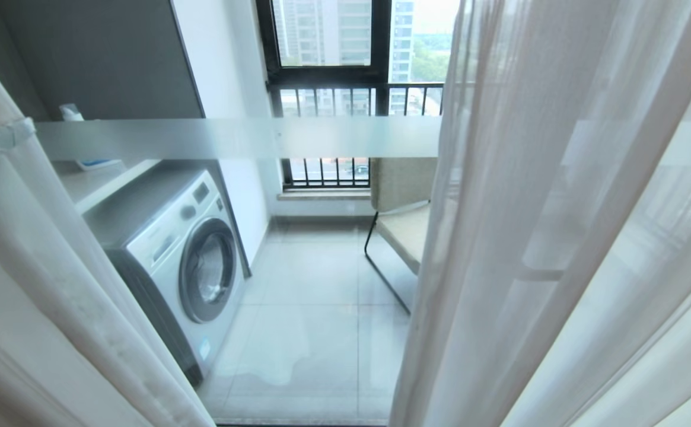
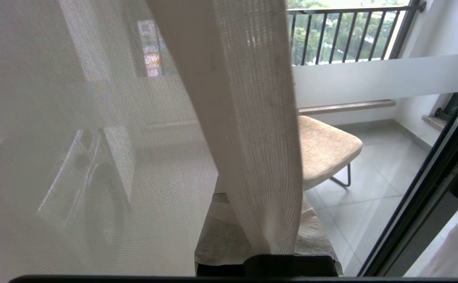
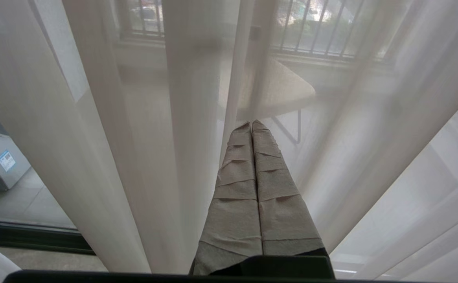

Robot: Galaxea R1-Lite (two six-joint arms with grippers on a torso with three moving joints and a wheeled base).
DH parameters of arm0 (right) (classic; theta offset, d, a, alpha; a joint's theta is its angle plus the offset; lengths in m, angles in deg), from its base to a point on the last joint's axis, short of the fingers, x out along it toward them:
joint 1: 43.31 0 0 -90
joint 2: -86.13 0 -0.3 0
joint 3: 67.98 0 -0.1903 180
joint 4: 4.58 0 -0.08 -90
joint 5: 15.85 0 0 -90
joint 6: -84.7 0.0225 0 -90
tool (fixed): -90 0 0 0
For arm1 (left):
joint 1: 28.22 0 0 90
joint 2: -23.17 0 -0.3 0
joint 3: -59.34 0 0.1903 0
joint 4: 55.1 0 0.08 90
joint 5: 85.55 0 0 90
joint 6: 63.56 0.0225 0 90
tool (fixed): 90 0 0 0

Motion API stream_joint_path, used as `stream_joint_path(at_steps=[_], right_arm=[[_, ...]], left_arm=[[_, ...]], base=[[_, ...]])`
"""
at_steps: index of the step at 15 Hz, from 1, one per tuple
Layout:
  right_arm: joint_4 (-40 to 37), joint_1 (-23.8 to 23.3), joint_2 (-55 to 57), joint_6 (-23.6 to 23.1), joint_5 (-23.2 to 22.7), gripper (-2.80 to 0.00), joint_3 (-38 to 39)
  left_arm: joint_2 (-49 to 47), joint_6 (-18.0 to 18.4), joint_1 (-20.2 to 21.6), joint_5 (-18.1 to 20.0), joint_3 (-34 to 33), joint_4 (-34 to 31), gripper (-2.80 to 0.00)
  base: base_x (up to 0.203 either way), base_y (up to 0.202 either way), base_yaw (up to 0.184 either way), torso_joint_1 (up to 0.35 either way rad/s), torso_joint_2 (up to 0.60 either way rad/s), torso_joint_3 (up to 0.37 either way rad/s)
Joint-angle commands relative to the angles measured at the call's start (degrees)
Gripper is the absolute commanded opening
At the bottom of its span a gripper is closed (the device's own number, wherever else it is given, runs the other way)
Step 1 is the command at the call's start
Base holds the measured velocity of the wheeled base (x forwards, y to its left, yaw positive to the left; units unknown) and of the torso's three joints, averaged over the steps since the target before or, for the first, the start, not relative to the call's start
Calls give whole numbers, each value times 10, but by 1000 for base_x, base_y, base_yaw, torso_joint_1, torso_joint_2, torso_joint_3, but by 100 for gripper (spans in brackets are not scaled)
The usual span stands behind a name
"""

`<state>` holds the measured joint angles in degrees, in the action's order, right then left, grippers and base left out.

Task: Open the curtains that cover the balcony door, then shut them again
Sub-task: Close the inner curtains on both sides

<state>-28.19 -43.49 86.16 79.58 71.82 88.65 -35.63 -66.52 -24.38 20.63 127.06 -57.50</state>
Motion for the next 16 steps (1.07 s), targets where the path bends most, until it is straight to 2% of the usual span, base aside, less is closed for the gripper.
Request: stream_joint_path(at_steps=[1,16], right_arm=[[0,0,0,-1,0,-280,0],[0,0,0,-1,0,-280,0]], left_arm=[[1,0,0,1,0,1,-280],[-5,0,0,1,0,1,-280]], base=[[0,-193,5,3,5,2],[0,-192,4,2,2,2]])
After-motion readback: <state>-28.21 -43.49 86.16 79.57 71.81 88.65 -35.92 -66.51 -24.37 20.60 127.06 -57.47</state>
